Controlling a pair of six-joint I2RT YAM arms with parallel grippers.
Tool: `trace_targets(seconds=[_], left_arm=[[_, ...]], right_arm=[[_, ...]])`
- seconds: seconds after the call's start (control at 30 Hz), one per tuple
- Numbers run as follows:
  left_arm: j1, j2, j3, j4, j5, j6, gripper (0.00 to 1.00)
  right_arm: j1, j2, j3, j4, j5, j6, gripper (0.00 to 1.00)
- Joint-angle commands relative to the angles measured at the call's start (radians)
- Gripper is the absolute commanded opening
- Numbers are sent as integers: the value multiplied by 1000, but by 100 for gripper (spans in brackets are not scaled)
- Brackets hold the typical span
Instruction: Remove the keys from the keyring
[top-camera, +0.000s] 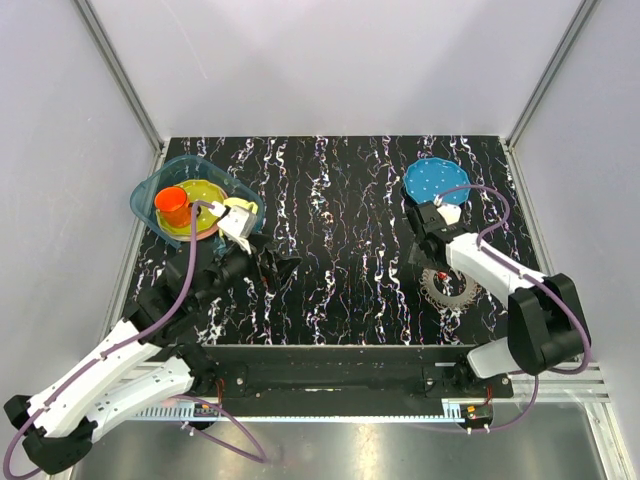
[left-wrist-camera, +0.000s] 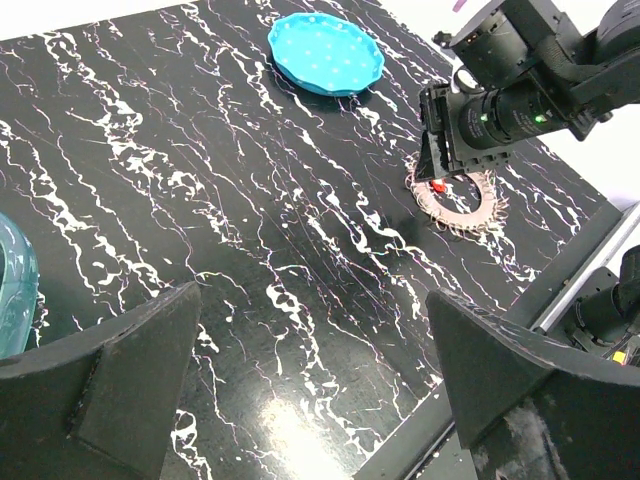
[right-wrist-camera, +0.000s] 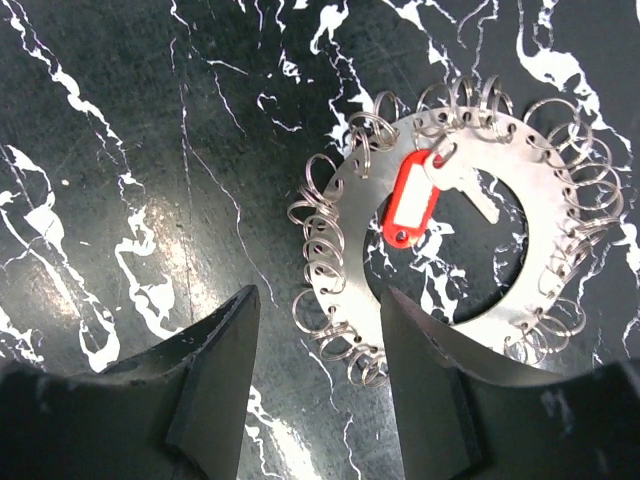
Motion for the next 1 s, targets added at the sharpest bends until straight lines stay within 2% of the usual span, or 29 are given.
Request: trace_targets(seconds=[0.0,0.1,0.6,0.8,0.83,0.93,0.97], left_arm=[[1,-17,20,34,7,24,99],[1,-22,15,42,18,27,99],[1,-16,14,37,10,28,99],[1,-19,8,45,22,44,99],[1,-20,8,46,48,48,99],[-1,-17,-5,53,47,47,98],[1,-13,-6,54,42,32,97]], right_arm=[[-41,33,-14,119,-110,-90,58],[-86,70,-20,160,-232,-137,57],[-126,213,7,167,-236,-73,52],[-126,182,-7,199,-282,-99,32],[-127,176,-5,196,-283,-104,22],[-126,141,-7,191,-321,-110,11],[-127,120,-7,191,-335,-105,2]])
